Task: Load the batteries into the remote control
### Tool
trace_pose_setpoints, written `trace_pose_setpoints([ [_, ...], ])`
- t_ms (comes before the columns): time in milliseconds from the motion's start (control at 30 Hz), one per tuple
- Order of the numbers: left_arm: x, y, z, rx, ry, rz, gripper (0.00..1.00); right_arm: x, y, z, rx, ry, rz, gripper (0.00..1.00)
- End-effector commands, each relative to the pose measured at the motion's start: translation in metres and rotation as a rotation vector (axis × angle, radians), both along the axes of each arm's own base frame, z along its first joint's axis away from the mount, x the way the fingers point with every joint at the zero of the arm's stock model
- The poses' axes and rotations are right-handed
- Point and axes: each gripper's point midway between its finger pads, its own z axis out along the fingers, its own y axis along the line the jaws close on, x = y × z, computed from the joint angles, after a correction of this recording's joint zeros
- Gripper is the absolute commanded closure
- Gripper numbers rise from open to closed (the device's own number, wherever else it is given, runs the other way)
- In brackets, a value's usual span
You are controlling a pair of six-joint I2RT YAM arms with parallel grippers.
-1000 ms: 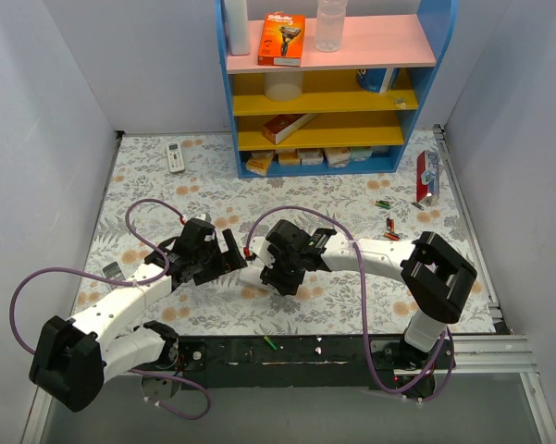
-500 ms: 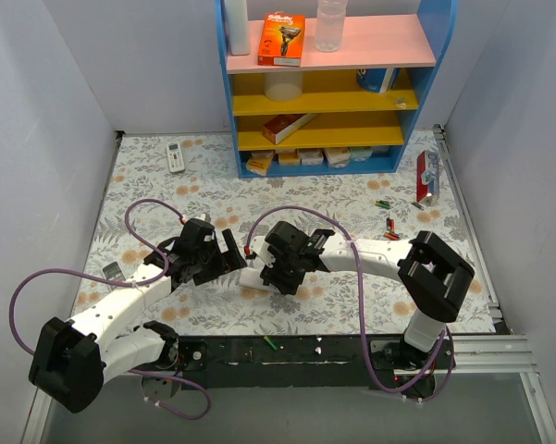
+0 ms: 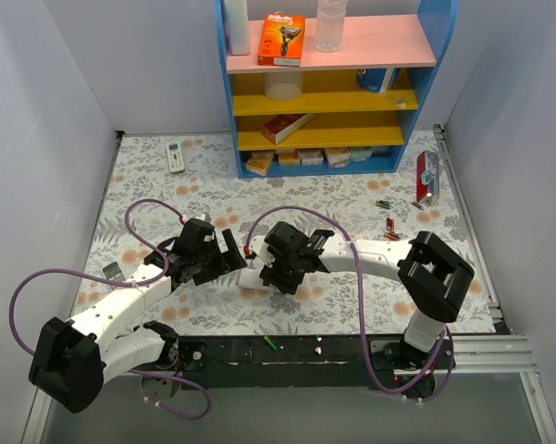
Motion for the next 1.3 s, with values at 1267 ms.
trace_pose_setpoints([
  [1267,-0.001,-0.002,0.0,0.0,0.009,-0.02,0.04,-0.014,-0.025,0.044,0.215,0.133,-0.52,0.33],
])
